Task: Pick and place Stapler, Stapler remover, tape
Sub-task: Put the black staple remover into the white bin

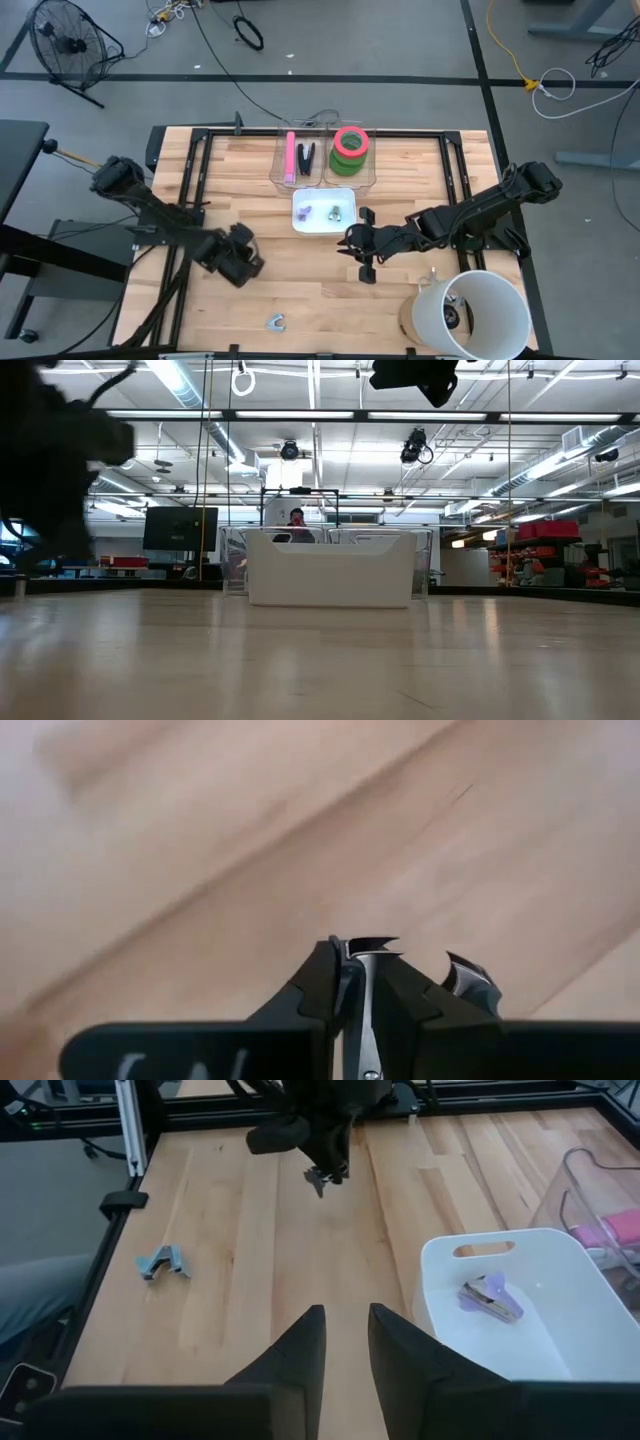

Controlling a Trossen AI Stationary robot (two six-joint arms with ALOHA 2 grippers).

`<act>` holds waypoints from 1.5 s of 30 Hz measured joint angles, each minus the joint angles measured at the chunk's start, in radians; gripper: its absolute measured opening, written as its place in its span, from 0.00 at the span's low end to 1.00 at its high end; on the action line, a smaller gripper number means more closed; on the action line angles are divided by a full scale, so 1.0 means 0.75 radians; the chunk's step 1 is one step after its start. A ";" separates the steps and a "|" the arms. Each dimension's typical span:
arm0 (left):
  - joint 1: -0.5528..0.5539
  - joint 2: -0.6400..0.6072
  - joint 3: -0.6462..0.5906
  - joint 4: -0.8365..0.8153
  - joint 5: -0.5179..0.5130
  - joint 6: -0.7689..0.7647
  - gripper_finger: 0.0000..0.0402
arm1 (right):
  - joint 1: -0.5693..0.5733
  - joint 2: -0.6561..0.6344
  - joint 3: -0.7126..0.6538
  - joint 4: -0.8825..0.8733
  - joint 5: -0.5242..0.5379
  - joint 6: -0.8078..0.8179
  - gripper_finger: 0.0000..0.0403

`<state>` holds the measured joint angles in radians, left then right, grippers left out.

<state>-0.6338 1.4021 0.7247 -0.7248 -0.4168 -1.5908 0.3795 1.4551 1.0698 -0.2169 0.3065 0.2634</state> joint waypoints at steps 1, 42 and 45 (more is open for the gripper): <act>0.034 0.000 0.029 -0.001 -0.014 0.063 0.10 | -0.002 0.000 0.000 0.000 0.000 0.000 0.20; 0.968 0.097 0.587 0.606 0.171 1.371 0.20 | -0.005 0.001 0.000 -0.011 -0.001 -0.025 0.20; 0.968 0.096 0.587 0.625 0.168 1.370 0.20 | -0.005 0.001 0.000 -0.013 -0.001 -0.025 0.20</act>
<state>0.0925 1.4738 1.1651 -0.2562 -0.2909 -0.5634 0.3756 1.4559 1.0698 -0.2265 0.3057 0.2444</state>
